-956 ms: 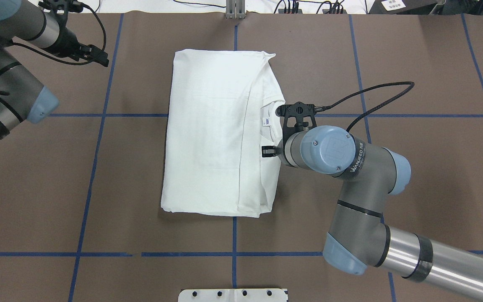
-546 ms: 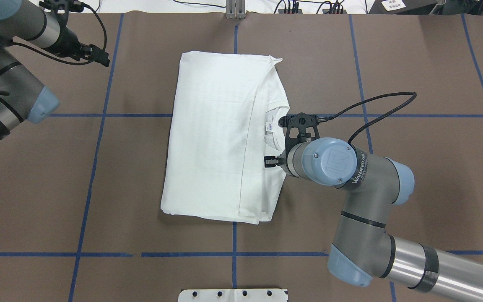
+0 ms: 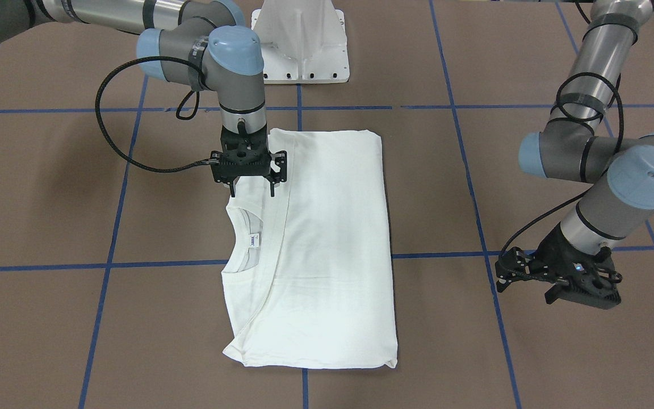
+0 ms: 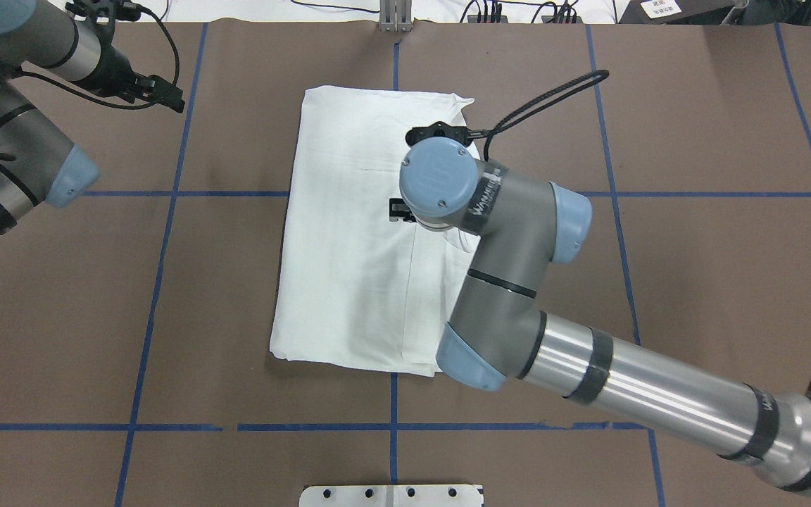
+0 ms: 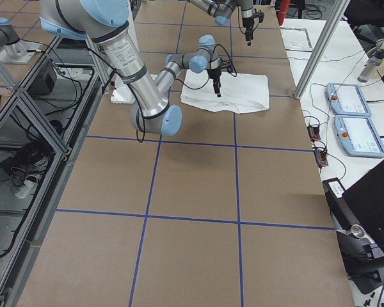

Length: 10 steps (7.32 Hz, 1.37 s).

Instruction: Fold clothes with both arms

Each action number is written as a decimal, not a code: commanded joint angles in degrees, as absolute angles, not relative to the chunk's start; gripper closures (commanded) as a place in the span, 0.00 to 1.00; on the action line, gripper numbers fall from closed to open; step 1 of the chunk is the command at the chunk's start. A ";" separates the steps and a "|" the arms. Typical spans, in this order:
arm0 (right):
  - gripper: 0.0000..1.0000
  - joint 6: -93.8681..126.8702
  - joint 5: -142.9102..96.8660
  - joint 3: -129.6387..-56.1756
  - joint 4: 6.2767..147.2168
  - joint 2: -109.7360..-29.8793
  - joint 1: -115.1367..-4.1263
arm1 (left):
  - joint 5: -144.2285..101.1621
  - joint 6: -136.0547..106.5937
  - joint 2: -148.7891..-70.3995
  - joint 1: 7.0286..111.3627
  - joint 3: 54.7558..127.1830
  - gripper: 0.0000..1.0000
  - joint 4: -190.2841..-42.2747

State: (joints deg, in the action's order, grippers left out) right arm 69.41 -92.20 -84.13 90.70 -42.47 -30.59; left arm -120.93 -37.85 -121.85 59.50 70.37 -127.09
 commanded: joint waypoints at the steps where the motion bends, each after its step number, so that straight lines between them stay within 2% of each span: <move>1: 0.00 68.04 -92.55 -68.53 90.97 -31.77 -33.91 | -121.02 -37.79 -121.03 59.41 71.45 0.00 -127.09; 3: 0.00 66.36 -92.29 -60.24 87.91 -29.27 -34.80 | -121.03 -38.66 -120.32 58.45 72.51 0.00 -127.09; 10: 0.00 60.83 -92.29 -58.27 88.59 -30.14 -33.84 | -120.94 -38.76 -120.23 57.83 72.69 0.00 -127.09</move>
State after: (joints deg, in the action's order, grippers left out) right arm 61.98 -92.25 -58.35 88.31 -29.94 -34.05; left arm -120.94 -38.76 -120.24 57.81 72.68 -127.09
